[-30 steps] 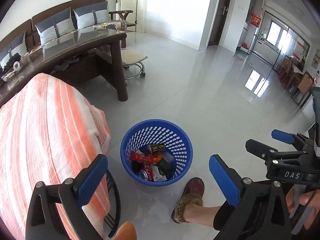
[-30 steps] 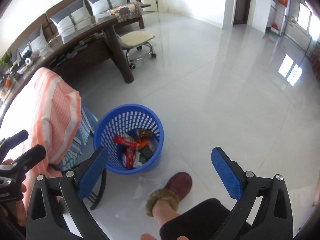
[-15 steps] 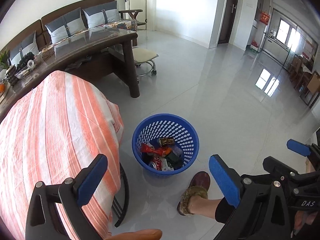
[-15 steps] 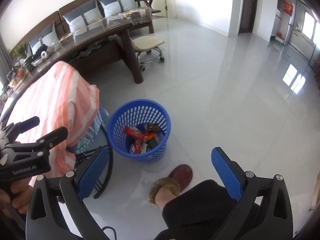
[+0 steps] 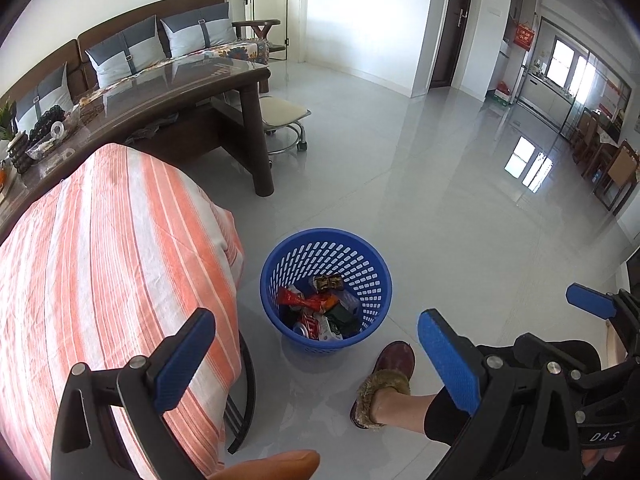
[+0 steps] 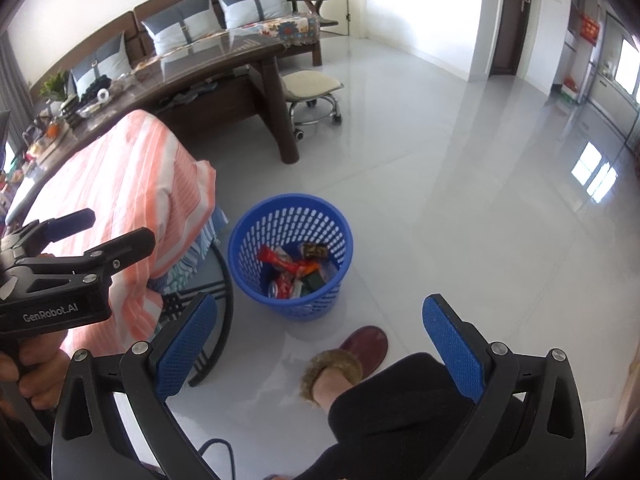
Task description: Collect trash
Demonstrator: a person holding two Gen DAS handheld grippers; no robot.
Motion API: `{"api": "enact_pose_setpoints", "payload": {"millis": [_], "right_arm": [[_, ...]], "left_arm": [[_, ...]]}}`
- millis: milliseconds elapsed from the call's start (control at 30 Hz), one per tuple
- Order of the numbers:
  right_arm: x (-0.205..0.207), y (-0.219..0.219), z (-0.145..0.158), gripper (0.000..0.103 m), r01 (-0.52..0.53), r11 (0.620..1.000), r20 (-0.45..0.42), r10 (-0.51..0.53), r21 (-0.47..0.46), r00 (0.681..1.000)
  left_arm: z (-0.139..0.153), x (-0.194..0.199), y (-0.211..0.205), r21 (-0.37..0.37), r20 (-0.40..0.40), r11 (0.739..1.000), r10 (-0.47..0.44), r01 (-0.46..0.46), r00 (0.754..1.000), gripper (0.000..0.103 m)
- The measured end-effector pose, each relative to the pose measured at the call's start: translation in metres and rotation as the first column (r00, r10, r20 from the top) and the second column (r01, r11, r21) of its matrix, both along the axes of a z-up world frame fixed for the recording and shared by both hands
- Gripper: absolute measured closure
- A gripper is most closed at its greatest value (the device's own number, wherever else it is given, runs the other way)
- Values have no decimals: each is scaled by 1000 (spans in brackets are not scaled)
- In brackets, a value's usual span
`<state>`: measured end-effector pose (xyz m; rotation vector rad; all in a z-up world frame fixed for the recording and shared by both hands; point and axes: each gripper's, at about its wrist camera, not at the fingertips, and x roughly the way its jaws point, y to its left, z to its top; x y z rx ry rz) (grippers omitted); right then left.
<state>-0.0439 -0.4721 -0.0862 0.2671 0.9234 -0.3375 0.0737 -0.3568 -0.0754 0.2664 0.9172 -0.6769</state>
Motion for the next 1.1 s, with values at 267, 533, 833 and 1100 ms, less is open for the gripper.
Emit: {"api": "enact_pose_setpoints", "payload": {"millis": [267,533,833,1100], "right_arm": [[1,0,-1,0,0,1000,-6,0,5,1000],[3,2,-2,0,-12,1000,-11,12,6,1000],[3,2,-3,0,-20,1000,-11,20,14,1000],[3,2,-3,0,-25,1000,-4,25,19,1000]], "left_arm": [[2,0,1,-4,-5,1000,2,-2,1000,0],[1,-1,0,2,-4,1000,4,-4,1000,0],[1,-1,1,4,-5,1000,9,-9,1000,0],[1,-1,0,6,-6,1000,9,-9,1000,0]]}}
